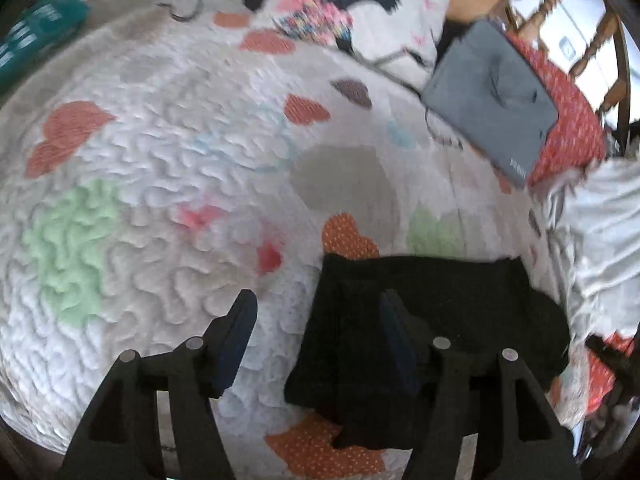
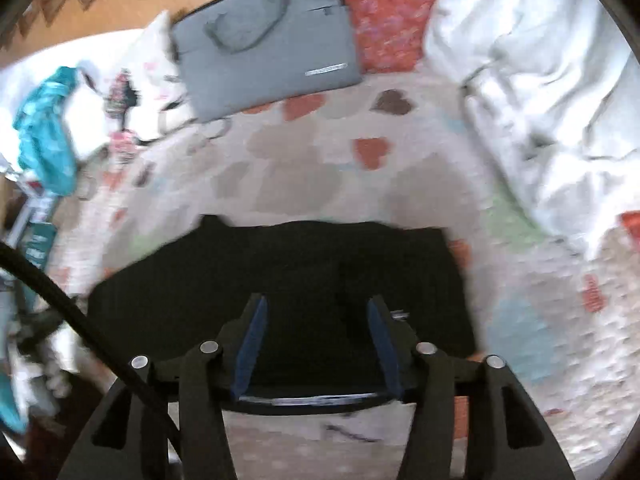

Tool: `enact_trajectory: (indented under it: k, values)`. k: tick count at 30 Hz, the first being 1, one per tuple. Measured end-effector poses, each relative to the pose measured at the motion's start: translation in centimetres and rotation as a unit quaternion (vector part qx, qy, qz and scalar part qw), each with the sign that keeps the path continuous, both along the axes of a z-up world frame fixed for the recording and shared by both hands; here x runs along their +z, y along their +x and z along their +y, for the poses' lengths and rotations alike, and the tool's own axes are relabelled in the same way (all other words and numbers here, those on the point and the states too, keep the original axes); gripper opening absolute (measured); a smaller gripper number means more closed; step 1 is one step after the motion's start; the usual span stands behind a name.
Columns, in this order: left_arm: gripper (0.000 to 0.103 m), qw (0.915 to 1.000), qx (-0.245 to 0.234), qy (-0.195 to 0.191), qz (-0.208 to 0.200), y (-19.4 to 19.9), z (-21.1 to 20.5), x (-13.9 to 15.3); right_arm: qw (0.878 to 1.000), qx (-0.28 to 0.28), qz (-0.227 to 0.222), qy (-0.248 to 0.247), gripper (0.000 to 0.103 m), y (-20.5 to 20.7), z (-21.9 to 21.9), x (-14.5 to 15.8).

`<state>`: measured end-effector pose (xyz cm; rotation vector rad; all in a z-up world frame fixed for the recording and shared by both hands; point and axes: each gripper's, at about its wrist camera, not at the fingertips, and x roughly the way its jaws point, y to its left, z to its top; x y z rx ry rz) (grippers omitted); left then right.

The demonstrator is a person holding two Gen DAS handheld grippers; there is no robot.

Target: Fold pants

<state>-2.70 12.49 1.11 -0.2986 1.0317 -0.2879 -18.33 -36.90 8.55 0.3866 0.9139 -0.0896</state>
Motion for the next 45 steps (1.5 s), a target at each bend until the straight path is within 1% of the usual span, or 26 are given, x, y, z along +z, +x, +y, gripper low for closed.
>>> enact_trajectory:
  k: [1,3,5,8,9,11,12,14,16,17,19,21,22,25,29,31,33,34,37,39,40,41,42,43,44,45]
  values:
    - [0.062,1.0,-0.001,0.009,0.001,-0.1,-0.5,-0.1,1.0,0.022,-0.002,0.011,0.059,0.6,1.2,0.1]
    - [0.062,0.9999,0.0,0.011,-0.004,-0.9,-0.8,-0.3,0.997,0.078,-0.006,0.017,0.059,2.2,4.9,0.6]
    - [0.062,0.9996,0.022,0.016,-0.005,-1.9,-0.2,-0.4,0.99,0.137,0.0,0.035,0.058,4.2,9.3,0.6]
    - [0.062,0.9984,0.053,0.01,-0.018,-3.1,1.7,0.0,0.971,0.228,0.027,0.073,0.058,8.0,17.0,-0.3]
    - [0.062,0.9977,0.064,0.008,-0.023,-3.3,2.4,0.2,0.96,0.263,0.041,0.082,0.058,9.6,20.4,-0.6]
    - [0.062,0.9953,0.09,-0.005,-0.036,-4.1,4.3,0.8,0.95,0.299,0.052,0.066,0.058,12.2,24.8,-1.0]
    - [0.062,0.994,0.102,-0.009,-0.039,-4.3,5.0,0.9,0.942,0.324,0.062,0.058,0.058,13.9,27.7,-1.2]
    - [0.062,0.9899,0.134,-0.01,-0.046,-4.9,6.7,1.1,0.933,0.345,0.085,0.058,0.058,16.2,31.3,-2.3]
    - [0.062,0.9856,0.16,-0.017,-0.054,-5.4,8.1,1.3,0.929,0.35,0.112,0.051,0.058,18.4,33.9,-3.7]
    - [0.062,0.9842,0.167,-0.022,-0.056,-5.6,8.6,1.3,0.929,0.344,0.126,0.046,0.058,19.6,35.0,-4.6]
    - [0.062,0.9823,0.175,-0.04,-0.055,-5.7,9.6,1.1,0.932,0.329,0.148,0.039,0.058,20.9,36.3,-6.4]
    - [0.062,0.9809,0.18,-0.054,-0.051,-5.5,10.2,0.7,0.938,0.31,0.157,0.011,0.043,21.5,37.0,-7.6]
    - [0.062,0.9803,0.181,-0.064,-0.048,-5.3,10.4,0.5,0.941,0.3,0.156,-0.01,0.031,21.7,37.0,-8.1]
    - [0.062,0.9797,0.177,-0.081,-0.047,-5.0,10.6,0.3,0.946,0.289,0.146,-0.005,0.017,21.6,36.1,-8.1]
    - [0.062,0.9798,0.169,-0.098,-0.042,-4.4,10.3,0.0,0.955,0.272,0.121,0.007,0.016,21.3,35.2,-6.1]
    - [0.062,0.9805,0.164,-0.099,-0.044,-4.3,10.1,0.0,0.956,0.268,0.12,0.015,0.016,21.8,35.3,-5.6]
    - [0.062,0.9814,0.16,-0.095,-0.047,-4.3,9.8,0.2,0.954,0.268,0.129,0.026,0.007,22.7,36.4,-6.1]
    - [0.062,0.9816,0.159,-0.094,-0.048,-4.4,9.7,0.3,0.952,0.272,0.134,0.035,0.006,22.7,36.6,-6.2]
    - [0.062,0.9809,0.162,-0.096,-0.05,-4.5,9.8,0.3,0.943,0.281,0.174,0.03,0.006,23.2,38.3,-7.6]
    - [0.062,0.9798,0.167,-0.099,-0.049,-4.7,10.1,0.3,0.938,0.294,0.183,0.032,0.006,23.1,38.8,-7.8]
    - [0.062,0.9791,0.169,-0.101,-0.049,-4.7,10.3,0.3,0.937,0.298,0.181,0.027,0.009,22.9,38.9,-7.5]
    - [0.062,0.9784,0.171,-0.104,-0.049,-4.7,10.4,0.3,0.938,0.298,0.177,0.018,0.015,22.8,38.9,-7.1]
    - [0.062,0.9781,0.173,-0.105,-0.049,-4.6,10.5,0.2,0.939,0.298,0.171,-0.004,0.021,22.5,39.0,-6.5]
    - [0.062,0.9782,0.172,-0.106,-0.047,-4.6,10.4,0.2,0.94,0.297,0.168,-0.02,0.033,22.4,39.0,-6.3]
    - [0.062,0.9788,0.169,-0.106,-0.045,-4.5,10.2,0.1,0.94,0.296,0.164,-0.034,0.036,22.4,39.1,-6.0]
    - [0.062,0.9797,0.165,-0.105,-0.044,-4.3,10.0,0.1,0.94,0.294,0.165,-0.046,0.036,22.3,39.2,-5.9]
